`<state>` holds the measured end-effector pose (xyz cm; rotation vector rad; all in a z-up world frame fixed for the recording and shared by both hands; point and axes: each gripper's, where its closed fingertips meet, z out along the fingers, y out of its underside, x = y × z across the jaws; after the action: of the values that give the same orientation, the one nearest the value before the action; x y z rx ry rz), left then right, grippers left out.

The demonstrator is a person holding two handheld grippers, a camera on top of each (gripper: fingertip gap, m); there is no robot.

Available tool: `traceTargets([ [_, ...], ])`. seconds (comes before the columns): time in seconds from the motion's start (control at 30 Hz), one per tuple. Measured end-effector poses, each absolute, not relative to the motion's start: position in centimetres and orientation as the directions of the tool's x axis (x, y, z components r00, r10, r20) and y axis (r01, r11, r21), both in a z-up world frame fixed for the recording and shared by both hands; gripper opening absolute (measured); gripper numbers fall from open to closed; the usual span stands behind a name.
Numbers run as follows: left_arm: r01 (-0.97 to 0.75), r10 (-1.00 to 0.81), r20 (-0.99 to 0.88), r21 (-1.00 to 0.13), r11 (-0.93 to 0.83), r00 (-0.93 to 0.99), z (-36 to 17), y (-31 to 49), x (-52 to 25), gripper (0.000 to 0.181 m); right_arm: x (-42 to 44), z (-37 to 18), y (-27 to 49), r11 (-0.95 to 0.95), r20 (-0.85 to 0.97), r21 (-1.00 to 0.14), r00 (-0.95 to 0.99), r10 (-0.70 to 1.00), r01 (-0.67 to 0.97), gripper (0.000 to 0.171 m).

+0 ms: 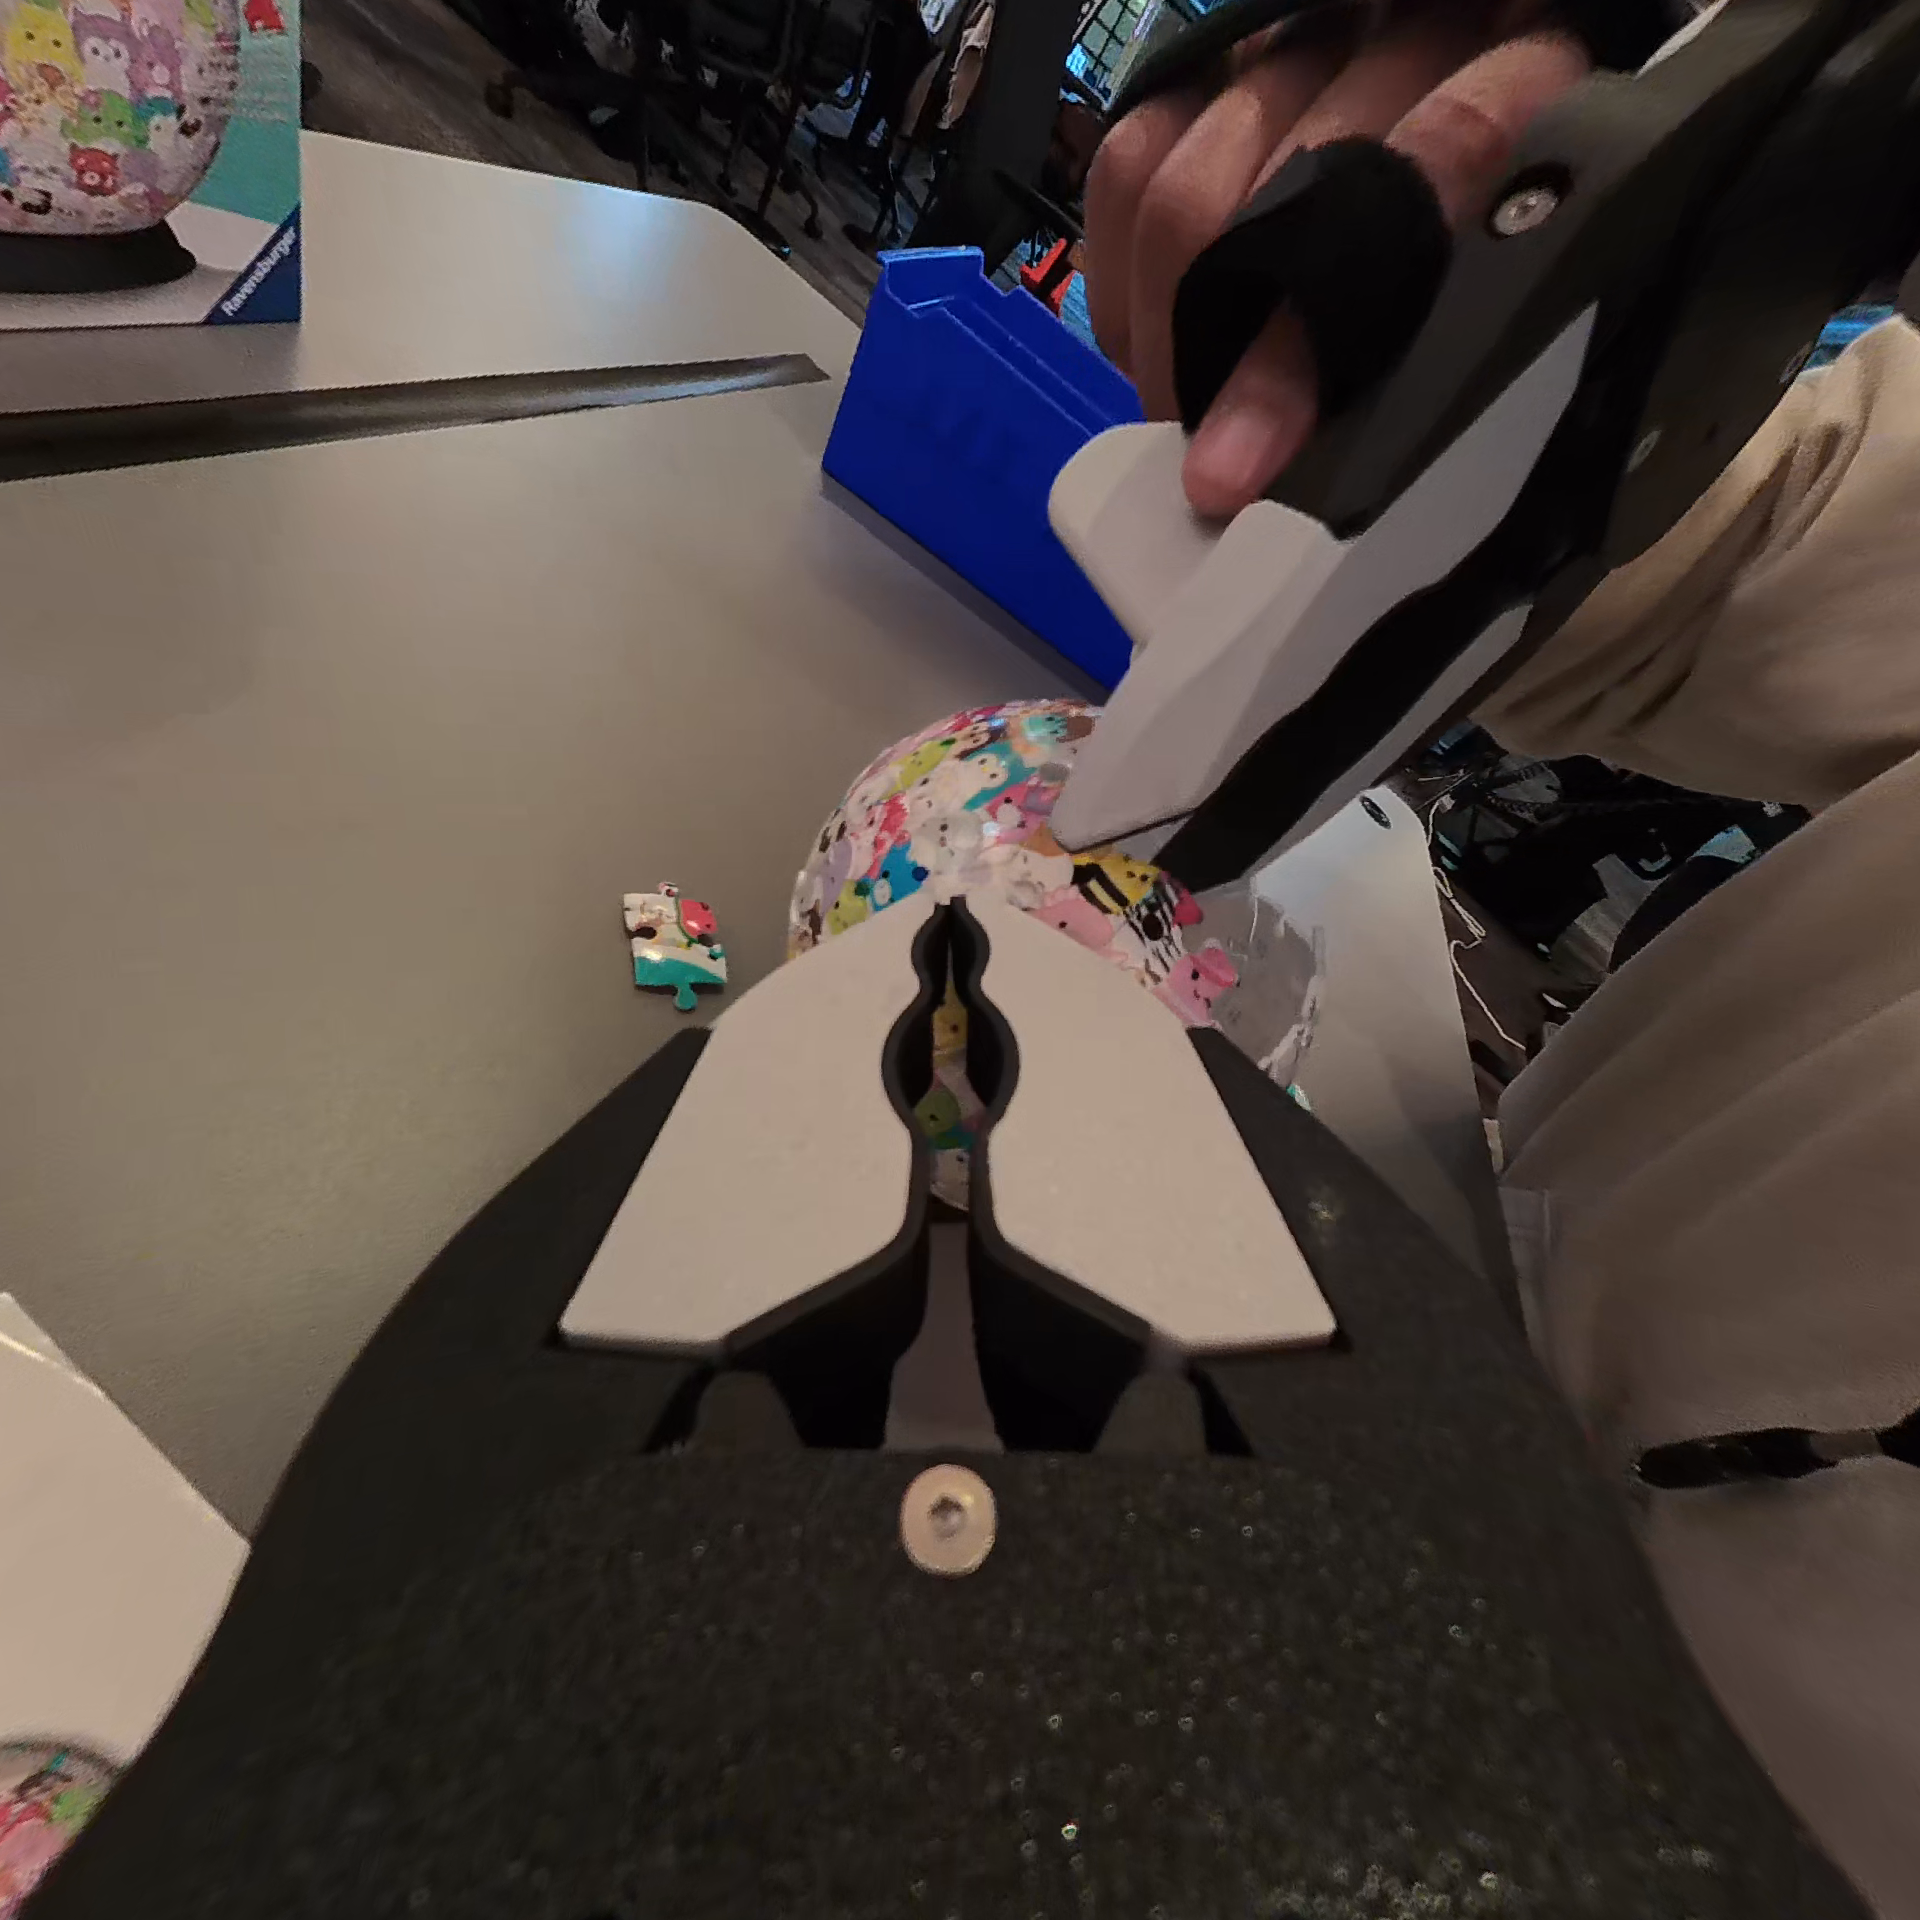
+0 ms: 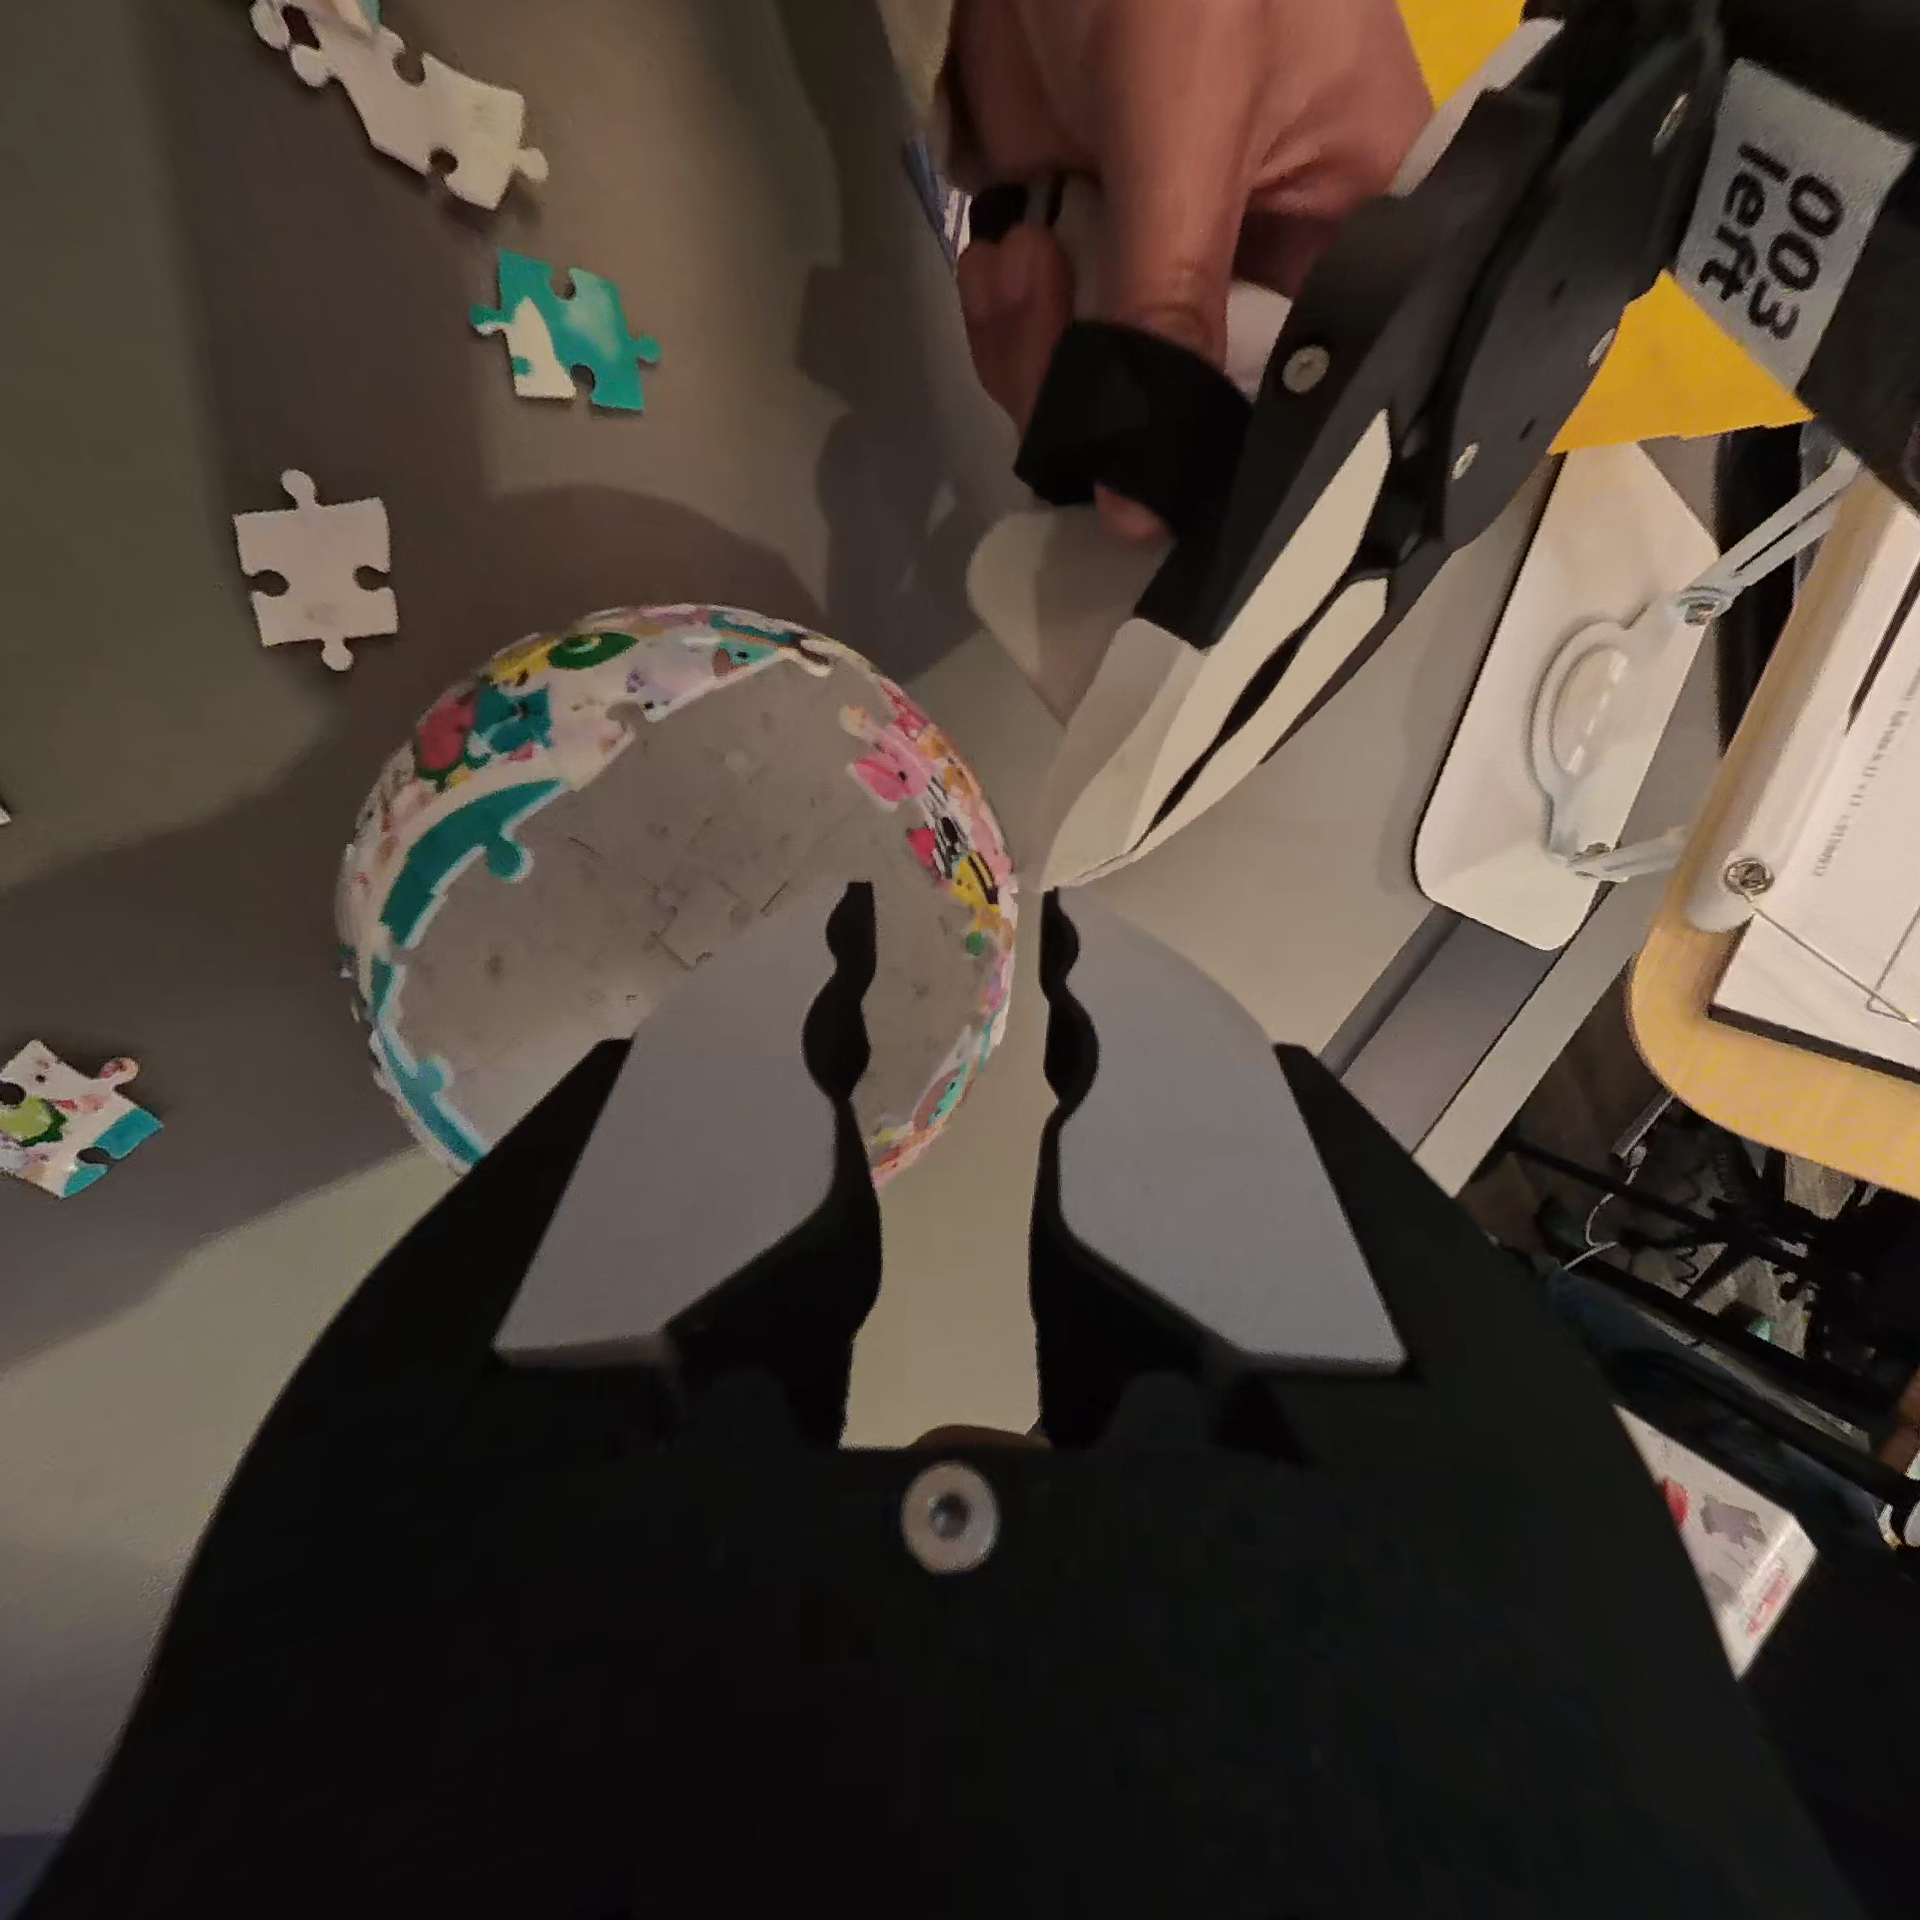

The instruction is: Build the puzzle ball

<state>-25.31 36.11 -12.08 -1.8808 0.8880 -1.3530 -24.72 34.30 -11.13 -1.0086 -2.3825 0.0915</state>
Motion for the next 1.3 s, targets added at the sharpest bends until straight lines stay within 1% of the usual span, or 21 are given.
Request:
traceTargets([
  [0.13,-0.164,-0.83,0.496,-0.824,-0.543,0.254,-12.3,36.1,-25.4,0.0,-24.5,-11.7,34.3,0.692,0.413,-0.265,-0.57,0.71,0.671,0.027],
  [0.2,-0.147,-0.83,0.499,-0.828,-0.542,0.251,-11.8,36.1,-25.6,0.0,-24.6,-11.9,34.4,0.691,0.409,-0.258,-0.572,0.711,0.675,0.026],
  [0.27,-0.126,-0.833,0.495,-0.836,-0.534,0.248,-11.1,36.1,-25.9,0.0,-24.8,-11.8,34.5,0.691,0.411,-0.259,-0.571,0.711,0.675,0.022],
  [0.33,-0.138,-0.838,0.489,-0.838,-0.528,0.24,-11.0,35.9,-25.9,0.0,-25.0,-11.8,34.5,0.687,0.409,-0.265,-0.567,0.715,0.676,0.02],
  [0.47,-0.169,-0.842,0.486,-0.833,-0.527,0.234,-11.7,35.5,-25.4,0.0,-25.0,-12.1,34.8,0.7,0.419,-0.218,-0.582,0.697,0.681,0.022],
  [0.73,-0.157,-0.829,0.509,-0.822,-0.548,0.23,-12.0,35.7,-25.3,0.0,-24.9,-12.2,35.9,0.692,0.463,-0.171,-0.563,0.685,0.702,0.026],
  [0.87,-0.15,-0.831,0.505,-0.826,-0.544,0.233,-11.7,35.7,-25.6,0.0,-25.0,-11.8,35.7,0.694,0.477,-0.205,-0.549,0.686,0.69,0.027],
  [0.93,-0.144,-0.831,0.505,-0.827,-0.543,0.232,-11.6,35.7,-25.7,0.0,-25.2,-11.7,36.1,0.695,0.506,-0.196,-0.536,0.676,0.692,0.032],
  [1.03,-0.152,-0.83,0.509,-0.823,-0.547,0.229,-12.0,35.6,-25.3,0.0,-25.7,-11.6,36.1,0.692,0.519,-0.217,-0.519,0.679,0.689,0.035],
  [1.13,-0.153,-0.826,0.513,-0.82,-0.552,0.232,-12.1,35.6,-25.4,0.0,-25.6,-11.8,36.4,0.691,0.533,-0.199,-0.515,0.671,0.695,0.032],
  [1.23,-0.122,-0.832,0.496,-0.836,-0.535,0.248,-11.4,35.9,-26.2,0.0,-25.3,-11.9,36.3,0.697,0.533,-0.187,-0.524,0.665,0.693,0.032],
  [1.3,-0.133,-0.832,0.498,-0.833,-0.538,0.245,-11.4,35.7,-26.6,0.0,-25.3,-11.8,36.1,0.698,0.532,-0.192,-0.524,0.665,0.69,0.033],
])
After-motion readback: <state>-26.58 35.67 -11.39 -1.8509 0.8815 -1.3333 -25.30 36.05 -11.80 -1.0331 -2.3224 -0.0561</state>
